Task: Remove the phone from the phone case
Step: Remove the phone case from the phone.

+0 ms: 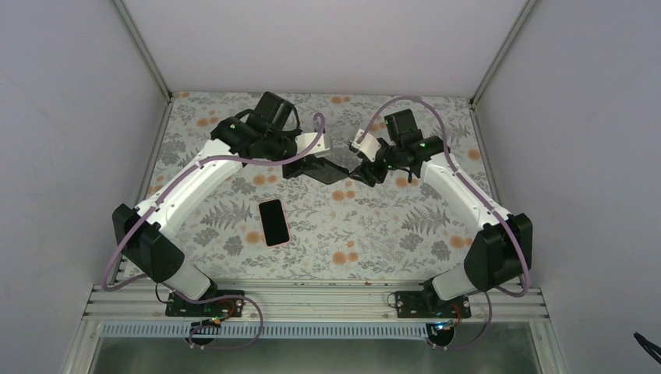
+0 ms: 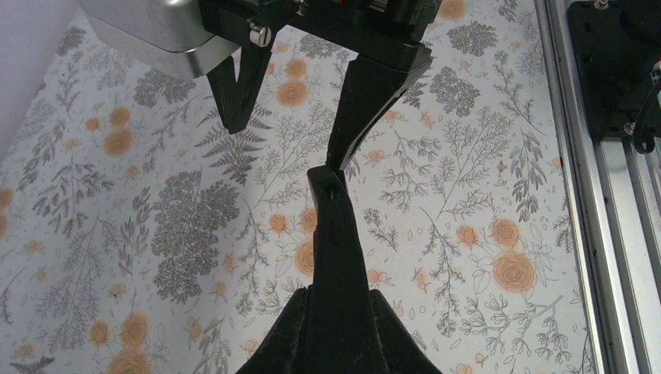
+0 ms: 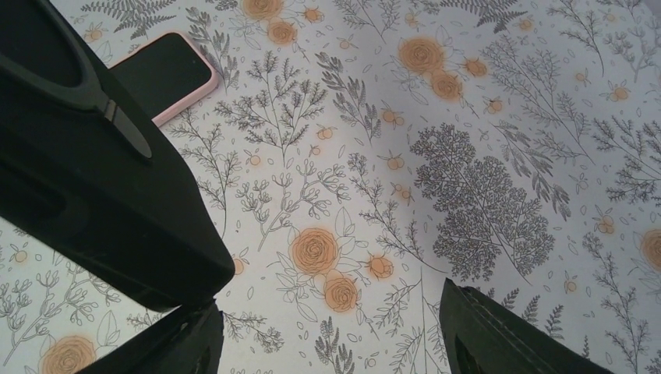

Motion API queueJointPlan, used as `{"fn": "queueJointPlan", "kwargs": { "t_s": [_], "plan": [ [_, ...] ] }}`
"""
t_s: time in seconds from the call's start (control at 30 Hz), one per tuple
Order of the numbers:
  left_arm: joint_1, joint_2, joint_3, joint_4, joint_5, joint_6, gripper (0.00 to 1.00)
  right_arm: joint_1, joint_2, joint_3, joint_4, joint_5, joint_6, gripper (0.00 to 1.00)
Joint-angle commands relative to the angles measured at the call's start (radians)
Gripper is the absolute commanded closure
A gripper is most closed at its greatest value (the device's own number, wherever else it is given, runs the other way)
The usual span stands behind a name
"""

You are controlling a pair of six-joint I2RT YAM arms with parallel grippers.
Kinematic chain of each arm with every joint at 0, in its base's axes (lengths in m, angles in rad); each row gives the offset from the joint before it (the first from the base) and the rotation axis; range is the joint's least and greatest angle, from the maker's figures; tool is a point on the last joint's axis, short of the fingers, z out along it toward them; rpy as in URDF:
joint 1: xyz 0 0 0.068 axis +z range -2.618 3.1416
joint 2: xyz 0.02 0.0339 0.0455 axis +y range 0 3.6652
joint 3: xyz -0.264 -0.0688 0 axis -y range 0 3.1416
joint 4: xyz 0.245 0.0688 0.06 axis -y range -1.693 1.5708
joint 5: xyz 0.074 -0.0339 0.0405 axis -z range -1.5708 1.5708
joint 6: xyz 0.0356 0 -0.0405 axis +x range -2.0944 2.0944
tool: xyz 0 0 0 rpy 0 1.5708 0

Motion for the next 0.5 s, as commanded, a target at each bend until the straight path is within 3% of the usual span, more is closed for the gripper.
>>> {"fn": "queueJointPlan", "kwargs": {
  "t_s": [0.0, 0.3, 0.47],
  "plan": [
    [-0.018, 0.012, 0.028, -0.03, 0.122, 0.021, 0.98, 0.007, 0.011, 0.057, 0.125, 0.021, 0.042, 0.28],
    [-0.044, 0.009, 0.026, -0.062, 0.142, 0.037, 0.98, -0.007, 0.071, 0.12, 0.148, 0.026, 0.047, 0.28],
    [-0.045, 0.013, 0.012, -0.058, 0.168, 0.045, 0.98, -0.006, 0.078, 0.173, 0.084, -0.116, 0.02, 0.27]
  ]
}}
